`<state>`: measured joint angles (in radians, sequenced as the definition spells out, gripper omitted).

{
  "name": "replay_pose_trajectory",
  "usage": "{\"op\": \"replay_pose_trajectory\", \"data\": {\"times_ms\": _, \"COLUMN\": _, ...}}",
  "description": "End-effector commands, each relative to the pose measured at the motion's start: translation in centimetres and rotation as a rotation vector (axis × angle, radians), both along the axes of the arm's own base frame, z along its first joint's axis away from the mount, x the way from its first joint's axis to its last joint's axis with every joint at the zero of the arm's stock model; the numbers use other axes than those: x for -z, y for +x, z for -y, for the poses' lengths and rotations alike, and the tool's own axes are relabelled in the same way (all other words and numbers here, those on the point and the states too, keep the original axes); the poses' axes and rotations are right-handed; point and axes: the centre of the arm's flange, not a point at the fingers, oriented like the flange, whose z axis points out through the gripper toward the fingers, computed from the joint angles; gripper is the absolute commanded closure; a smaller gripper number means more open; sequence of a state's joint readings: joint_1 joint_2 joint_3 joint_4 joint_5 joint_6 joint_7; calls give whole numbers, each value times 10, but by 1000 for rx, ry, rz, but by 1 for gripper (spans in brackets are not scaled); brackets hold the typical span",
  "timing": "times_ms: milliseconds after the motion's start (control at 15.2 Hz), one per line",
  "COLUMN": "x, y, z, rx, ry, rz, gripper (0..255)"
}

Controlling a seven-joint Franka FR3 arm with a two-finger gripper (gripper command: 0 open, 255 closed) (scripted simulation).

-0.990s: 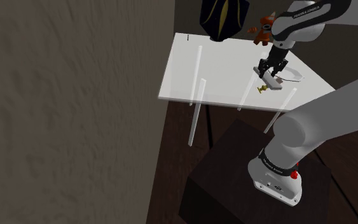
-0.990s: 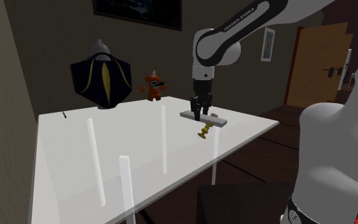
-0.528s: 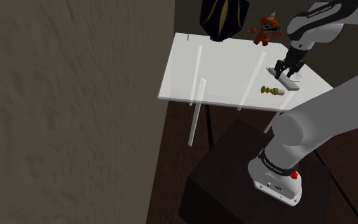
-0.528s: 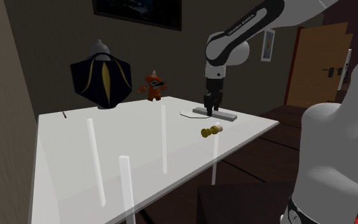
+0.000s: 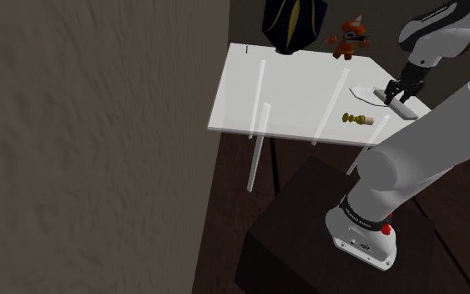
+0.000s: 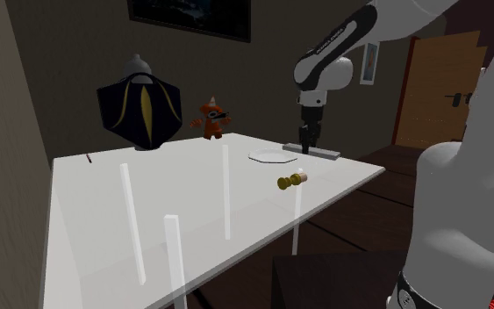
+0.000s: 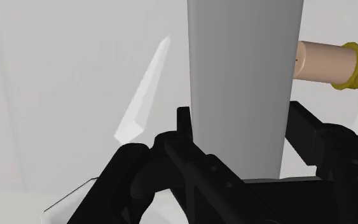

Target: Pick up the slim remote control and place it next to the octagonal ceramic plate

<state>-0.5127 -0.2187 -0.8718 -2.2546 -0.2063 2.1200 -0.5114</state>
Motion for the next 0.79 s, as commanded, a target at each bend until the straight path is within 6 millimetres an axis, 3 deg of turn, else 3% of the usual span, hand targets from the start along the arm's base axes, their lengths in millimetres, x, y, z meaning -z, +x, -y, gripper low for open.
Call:
{"op": "replay_pose_trajectory", "data": {"times_ms": 0, "x": 0, "y": -23, "z": 18, "rx": -2, "ry": -1, "rz": -1, "gripper": 255}}
{"op": "replay_pose_trajectory", "data": {"times_ms": 594, "x": 0, "y": -114, "z": 94, "rx": -2, "ry": -1, "rz": -1, "gripper": 255}}
{"op": "replay_pose_trajectory", "data": {"times_ms": 726, "x": 5, "y": -120, "z": 100, "rx": -2, "ry": -1, "rz": -1, "gripper": 255}}
